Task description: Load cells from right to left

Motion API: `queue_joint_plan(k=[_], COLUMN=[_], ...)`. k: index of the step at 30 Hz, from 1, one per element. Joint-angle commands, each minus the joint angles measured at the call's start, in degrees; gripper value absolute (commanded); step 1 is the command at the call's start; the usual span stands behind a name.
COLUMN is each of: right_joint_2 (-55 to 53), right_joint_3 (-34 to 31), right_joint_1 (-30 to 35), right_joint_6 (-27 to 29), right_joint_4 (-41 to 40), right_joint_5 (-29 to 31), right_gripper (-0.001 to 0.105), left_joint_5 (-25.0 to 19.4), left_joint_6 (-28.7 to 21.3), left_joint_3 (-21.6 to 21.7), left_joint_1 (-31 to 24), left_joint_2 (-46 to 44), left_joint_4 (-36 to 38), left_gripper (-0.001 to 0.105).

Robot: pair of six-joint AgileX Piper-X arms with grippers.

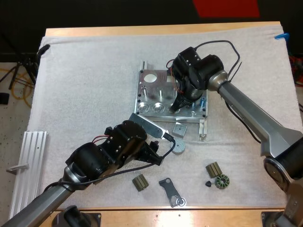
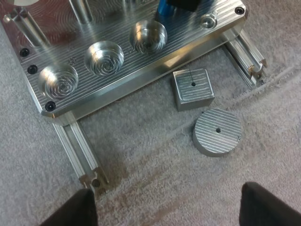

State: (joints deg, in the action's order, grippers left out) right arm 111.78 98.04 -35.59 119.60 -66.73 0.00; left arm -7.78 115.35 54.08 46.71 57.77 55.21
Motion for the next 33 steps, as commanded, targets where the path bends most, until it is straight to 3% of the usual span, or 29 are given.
queue_joint_plan(k=[1, 19, 22, 24, 27, 33], right_joint_2=[1.1, 1.1, 0.8, 0.4, -0.5, -3.2], right_joint_3=[0.0, 0.0, 0.0, 0.0, 0.0, 0.0], right_joint_1=[-0.1, -0.1, -0.1, -0.1, -0.1, -0.1], right_joint_6=[-0.4, -1.3, -1.3, -1.3, -1.3, -1.3], right_joint_4=[2.8, 3.4, 3.4, 3.4, 3.7, 3.8], right_joint_5=[-3.3, -3.4, -3.4, -3.4, -3.4, -3.4], right_gripper=[0.008, 0.008, 0.017, 0.031, 0.042, 0.042], left_joint_5=[-1.0, -1.0, -1.0, -1.0, -1.0, -1.0], left_joint_6=[0.1, -0.5, -1.1, -1.3, -1.3, -1.3], left_joint_3=[0.1, 0.1, 0.1, 0.1, 0.1, 0.1], left_joint_1=[-0.1, -0.1, -0.1, -0.1, -0.1, -0.1], left_joint_2=[-0.1, -0.1, -0.1, -0.1, -0.1, -0.1], left_joint_4=[-0.2, -1.3, -1.3, -1.5, -1.5, -1.5], left_gripper=[0.063, 0.063, 0.063, 0.063, 0.063, 0.063])
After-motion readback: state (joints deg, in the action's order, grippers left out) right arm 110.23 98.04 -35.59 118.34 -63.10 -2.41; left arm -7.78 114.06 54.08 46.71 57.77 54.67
